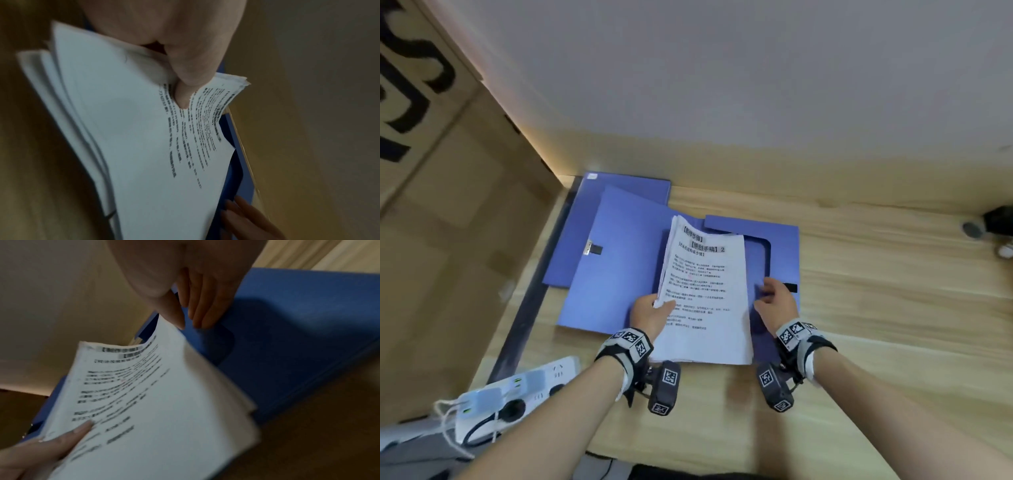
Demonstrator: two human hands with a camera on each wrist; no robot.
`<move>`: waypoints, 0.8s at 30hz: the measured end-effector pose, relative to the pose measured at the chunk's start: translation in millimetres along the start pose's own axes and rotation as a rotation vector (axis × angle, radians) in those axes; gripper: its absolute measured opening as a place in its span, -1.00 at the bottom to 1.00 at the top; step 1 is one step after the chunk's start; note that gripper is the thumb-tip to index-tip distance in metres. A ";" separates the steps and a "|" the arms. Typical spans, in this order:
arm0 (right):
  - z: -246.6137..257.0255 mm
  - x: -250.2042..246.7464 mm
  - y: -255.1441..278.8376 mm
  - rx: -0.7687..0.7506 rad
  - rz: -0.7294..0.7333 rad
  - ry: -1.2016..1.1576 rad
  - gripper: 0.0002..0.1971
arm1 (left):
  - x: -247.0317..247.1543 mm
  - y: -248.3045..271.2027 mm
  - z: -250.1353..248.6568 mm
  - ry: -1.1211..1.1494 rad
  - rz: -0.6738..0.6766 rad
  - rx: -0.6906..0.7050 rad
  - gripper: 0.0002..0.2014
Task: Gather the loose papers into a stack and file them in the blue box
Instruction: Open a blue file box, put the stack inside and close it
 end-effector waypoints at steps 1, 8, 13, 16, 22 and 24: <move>2.3 2.3 -2.7 -0.009 -0.010 0.037 -0.45 | -12.8 -5.4 0.4 -0.038 -0.039 0.019 -0.84; 8.1 -3.5 -11.4 -0.097 -0.054 0.227 -0.49 | -91.1 -32.9 -17.6 -0.281 -0.188 0.127 -0.80; 4.0 -5.0 -13.6 -0.108 -0.036 0.270 -0.51 | -113.0 -42.1 -29.9 -0.476 -0.236 0.150 -0.78; 2.9 -5.3 -16.8 -0.101 -0.037 0.273 -0.52 | -106.4 -41.8 -30.8 -0.522 -0.236 0.157 -0.76; 0.6 -7.1 -17.8 -0.115 -0.042 0.230 -0.54 | -70.6 -35.5 -17.8 -0.494 -0.176 0.130 -0.76; -0.5 -8.1 -17.6 -0.118 -0.037 0.224 -0.55 | -54.5 -35.8 -13.5 -0.457 -0.148 0.114 -0.73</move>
Point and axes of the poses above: each hand's wrist, its own y-axis away from the middle knuckle, its own x-axis out of the palm, z = x × y, the point moved 2 cm from there along -y, towards the middle knuckle, and after that the axes turned 9 degrees about z, right-handed, at the moved point
